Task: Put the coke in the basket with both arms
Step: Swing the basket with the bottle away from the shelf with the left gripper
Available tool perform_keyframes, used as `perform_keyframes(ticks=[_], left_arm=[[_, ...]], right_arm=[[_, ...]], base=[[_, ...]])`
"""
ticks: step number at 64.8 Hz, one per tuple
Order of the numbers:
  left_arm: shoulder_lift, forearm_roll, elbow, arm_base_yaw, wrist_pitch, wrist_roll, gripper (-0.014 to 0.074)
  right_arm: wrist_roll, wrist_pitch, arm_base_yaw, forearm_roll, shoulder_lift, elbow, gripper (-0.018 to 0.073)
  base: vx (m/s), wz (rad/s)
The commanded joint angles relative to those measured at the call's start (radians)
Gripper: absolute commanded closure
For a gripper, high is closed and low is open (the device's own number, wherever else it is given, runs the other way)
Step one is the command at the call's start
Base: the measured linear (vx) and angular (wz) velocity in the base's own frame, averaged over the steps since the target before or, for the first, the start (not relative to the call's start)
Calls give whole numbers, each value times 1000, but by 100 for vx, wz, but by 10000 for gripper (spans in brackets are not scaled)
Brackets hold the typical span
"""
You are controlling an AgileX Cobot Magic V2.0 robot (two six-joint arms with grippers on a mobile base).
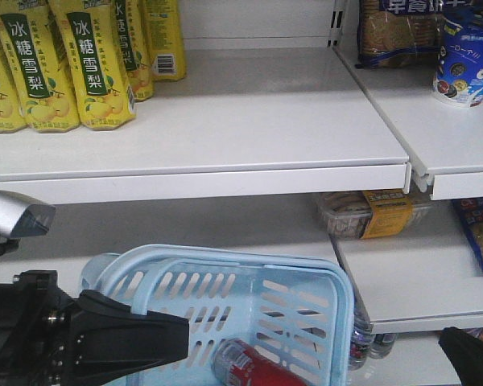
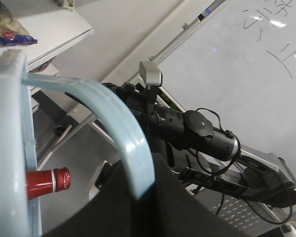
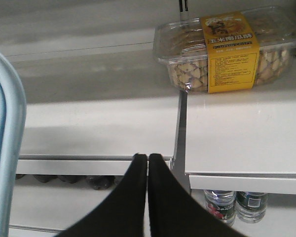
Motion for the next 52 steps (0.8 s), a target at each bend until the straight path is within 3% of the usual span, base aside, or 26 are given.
perform_keyframes(ticks=[1,14,35,52], left_arm=[[-26,-131,-29,-3,13,11,604],[-64,-130,-29,-3,118,11,604],[-83,-149,-13,-3,61,11,604],[-99,-166,81,-3,146,11,604]], right_arm=[[-6,-14,-4,2,3,-26,564],[-6,-15,-4,2,3,-25,564],[-6,-15,-4,2,3,-25,564],[-6,-15,-4,2,3,-25,564]], base=[[0,0],[0,0],[0,0],[0,0]])
